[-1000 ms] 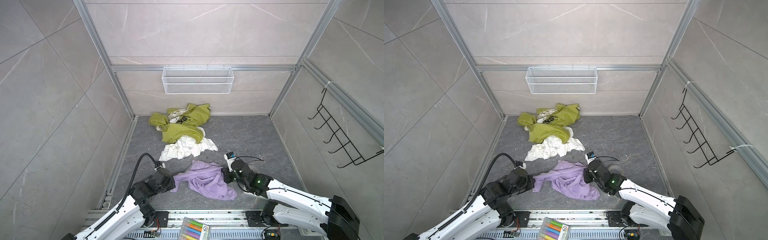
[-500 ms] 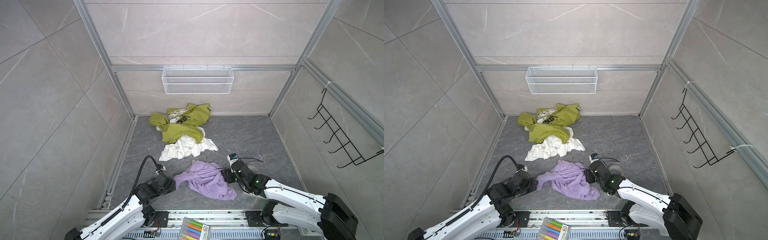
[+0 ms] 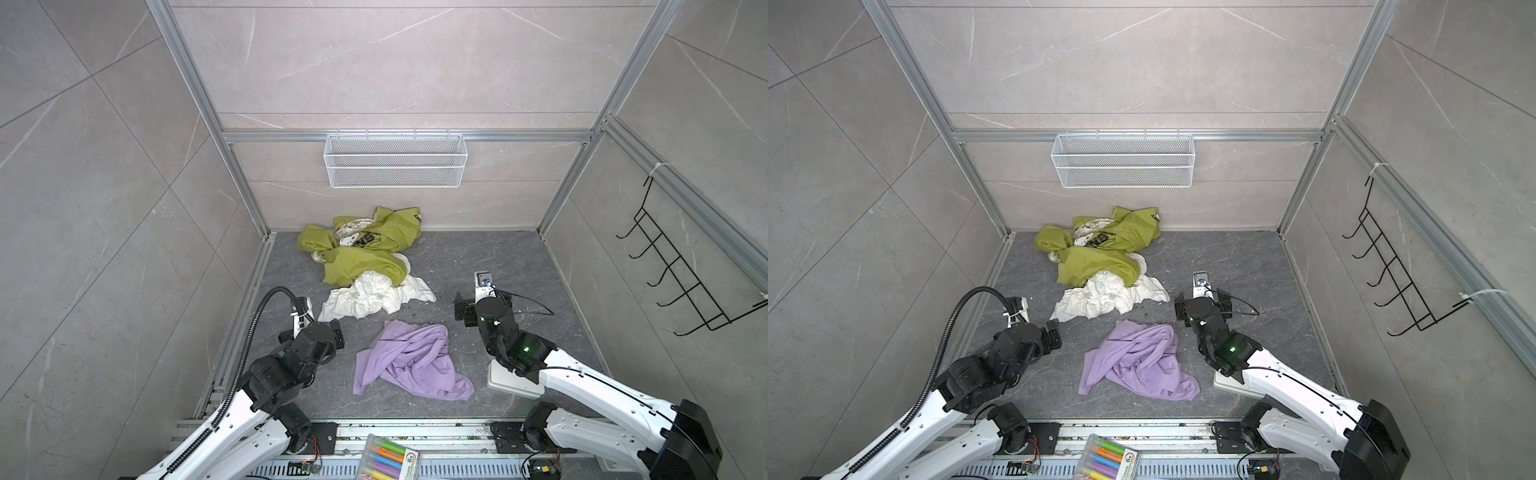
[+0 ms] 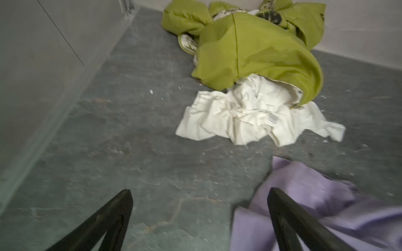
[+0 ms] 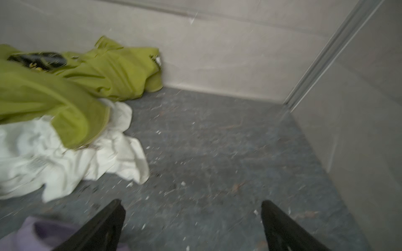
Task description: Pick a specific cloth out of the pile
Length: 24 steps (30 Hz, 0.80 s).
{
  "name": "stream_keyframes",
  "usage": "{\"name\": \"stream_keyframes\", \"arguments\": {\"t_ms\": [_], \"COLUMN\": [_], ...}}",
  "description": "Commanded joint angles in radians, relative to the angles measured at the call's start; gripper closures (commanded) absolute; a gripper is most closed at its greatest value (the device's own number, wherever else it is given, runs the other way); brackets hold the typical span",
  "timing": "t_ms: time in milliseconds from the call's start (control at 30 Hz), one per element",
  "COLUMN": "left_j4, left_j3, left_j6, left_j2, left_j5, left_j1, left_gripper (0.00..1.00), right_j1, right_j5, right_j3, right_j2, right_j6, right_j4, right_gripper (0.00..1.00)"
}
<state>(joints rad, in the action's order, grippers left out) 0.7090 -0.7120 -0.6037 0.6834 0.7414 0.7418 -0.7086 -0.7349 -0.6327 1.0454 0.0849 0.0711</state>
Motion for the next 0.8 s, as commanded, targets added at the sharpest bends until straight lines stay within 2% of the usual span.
{"name": "stream_keyframes", "arguments": {"t_ms": [0, 100, 167, 200, 300, 367, 533, 633, 767], "left_j4": [-0.165, -0.363, -0.498, -0.587, -0.742, -0.825, -1.006, -1.113, -1.234], "left_j3": [0.044, 0.142, 0.213, 0.254, 0.292, 0.290, 0.302, 0.323, 0.328], "left_j6": [0.228, 0.367, 0.426, 0.479, 0.547, 0.571, 0.600, 0.585, 0.602], "left_j2": [0.014, -0.027, -0.028, -0.011, 0.124, 0.232, 0.388, 0.454, 0.532], "left_j5": [0.196, 0.104, 0.034, -0.037, -0.212, -0.298, -0.428, -0.503, -0.524], "left_j1": [-0.044, -0.157, -0.265, -0.343, -0.525, -0.604, -0.691, -0.737, -0.749], "left_gripper": [0.02, 0.04, 0.06, 0.07, 0.07, 0.07, 0.08, 0.10, 0.09], "right_j1": [0.038, 0.120, 0.178, 0.212, 0.268, 0.278, 0.335, 0.377, 0.414], "right_j5": [-0.115, -0.074, 0.018, 0.097, 0.149, 0.156, 0.253, 0.299, 0.317], "right_j3": [0.087, 0.144, 0.211, 0.241, 0.279, 0.342, 0.418, 0.417, 0.386], "right_j2": [0.029, 0.036, 0.020, 0.015, 0.087, 0.152, 0.255, 0.312, 0.412], "right_j6": [-0.201, -0.192, -0.181, -0.175, -0.175, -0.212, -0.234, -0.219, -0.201], "right_j4": [0.258, 0.335, 0.406, 0.420, 0.481, 0.640, 0.882, 0.961, 1.023], "right_gripper": [0.00, 0.00, 0.00, 0.00, 0.00, 0.00, 0.00, 0.00, 0.00]}}
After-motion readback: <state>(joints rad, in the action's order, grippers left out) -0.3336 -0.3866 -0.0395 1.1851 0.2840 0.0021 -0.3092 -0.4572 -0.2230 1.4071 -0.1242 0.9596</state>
